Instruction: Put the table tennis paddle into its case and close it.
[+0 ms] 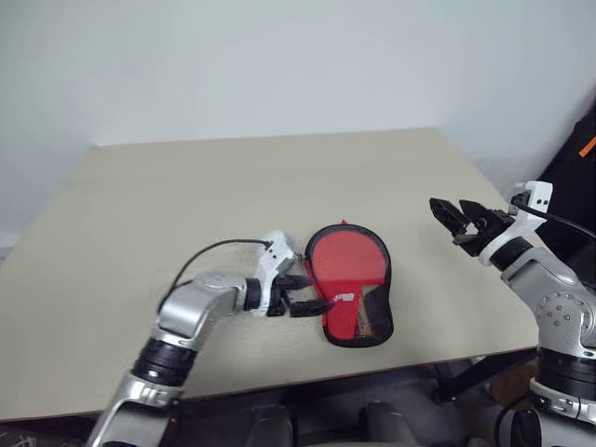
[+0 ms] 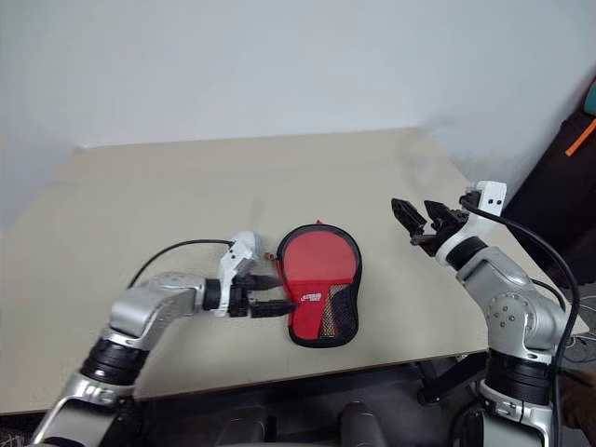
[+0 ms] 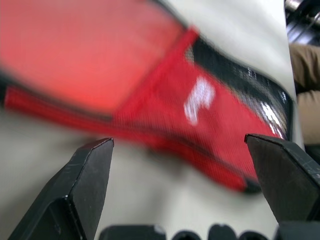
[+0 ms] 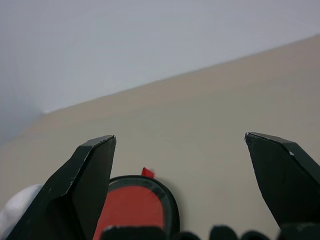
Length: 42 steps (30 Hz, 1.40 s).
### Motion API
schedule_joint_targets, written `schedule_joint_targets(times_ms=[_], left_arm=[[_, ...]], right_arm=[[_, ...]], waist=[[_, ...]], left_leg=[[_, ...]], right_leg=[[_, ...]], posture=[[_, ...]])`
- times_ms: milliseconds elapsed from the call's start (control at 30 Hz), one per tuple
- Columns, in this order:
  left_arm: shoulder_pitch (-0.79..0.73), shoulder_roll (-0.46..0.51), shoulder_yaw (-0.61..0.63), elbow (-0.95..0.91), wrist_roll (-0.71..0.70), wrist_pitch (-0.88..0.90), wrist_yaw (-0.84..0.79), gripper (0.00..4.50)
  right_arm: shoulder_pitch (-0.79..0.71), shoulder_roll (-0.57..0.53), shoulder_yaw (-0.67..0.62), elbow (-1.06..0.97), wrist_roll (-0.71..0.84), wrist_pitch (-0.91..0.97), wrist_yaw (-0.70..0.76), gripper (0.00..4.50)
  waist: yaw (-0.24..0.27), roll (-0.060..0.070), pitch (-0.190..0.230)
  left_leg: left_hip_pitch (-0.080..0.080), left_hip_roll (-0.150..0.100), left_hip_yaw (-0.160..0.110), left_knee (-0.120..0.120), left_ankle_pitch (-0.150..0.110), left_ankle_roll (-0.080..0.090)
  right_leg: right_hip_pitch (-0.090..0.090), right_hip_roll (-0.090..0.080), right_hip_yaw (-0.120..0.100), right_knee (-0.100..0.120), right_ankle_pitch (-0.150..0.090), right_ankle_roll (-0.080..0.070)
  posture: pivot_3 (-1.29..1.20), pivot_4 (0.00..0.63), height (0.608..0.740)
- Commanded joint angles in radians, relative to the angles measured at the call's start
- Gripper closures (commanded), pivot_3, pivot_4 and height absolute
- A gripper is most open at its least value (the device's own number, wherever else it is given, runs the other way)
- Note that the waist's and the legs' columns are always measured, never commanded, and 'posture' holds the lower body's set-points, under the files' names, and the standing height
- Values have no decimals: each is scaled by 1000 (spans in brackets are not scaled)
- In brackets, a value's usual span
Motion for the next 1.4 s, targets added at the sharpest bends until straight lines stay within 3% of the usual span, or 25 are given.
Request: schedule_joint_targets(times_ms=[33,300,600,700,933,1267,1400], left_arm=[[-13,-13,39,-49,-81,117,18,0],[-99,-200,59,99,-125,201,115,0],[-122,-202,46,155,-158,240,89,0],[-121,-197,52,160,-159,263,101,560],[-123,-151,71,166,-166,352,137,3022],[-167,-282,104,277,-185,439,188,3022],[-169,-288,111,298,-184,486,207,3930]], right_arm=[[-18,7,10,-6,-11,-38,-4,24],[-22,19,23,26,-40,-71,-25,24],[-9,15,-5,34,-64,-86,-83,24],[-5,17,-7,32,-65,-84,-95,0],[3,7,-15,29,-60,-67,-102,0],[-5,18,-15,48,-78,-75,-125,0],[-7,13,-27,47,-76,-70,-137,0]], waist=[[2,0,0],[1,0,0],[1,1,-1],[1,1,-1],[0,1,0],[1,1,-1],[1,1,-1]], left_leg=[[0,0,0,0,0,0],[0,0,-1,3,0,0],[0,0,-1,3,0,0],[0,0,-1,3,0,0],[0,0,-1,2,0,0],[0,0,-1,3,0,0],[0,0,-1,3,0,0]], right_leg=[[0,0,0,0,0,0],[2,1,0,0,0,0],[2,2,1,0,0,0],[2,2,1,0,0,0],[1,2,2,0,0,0],[2,2,2,0,0,0],[2,2,2,0,0,0]], posture=[[0,0,740],[0,0,740],[0,0,740],[0,0,740],[0,0,740],[0,0,740],[0,0,740]])
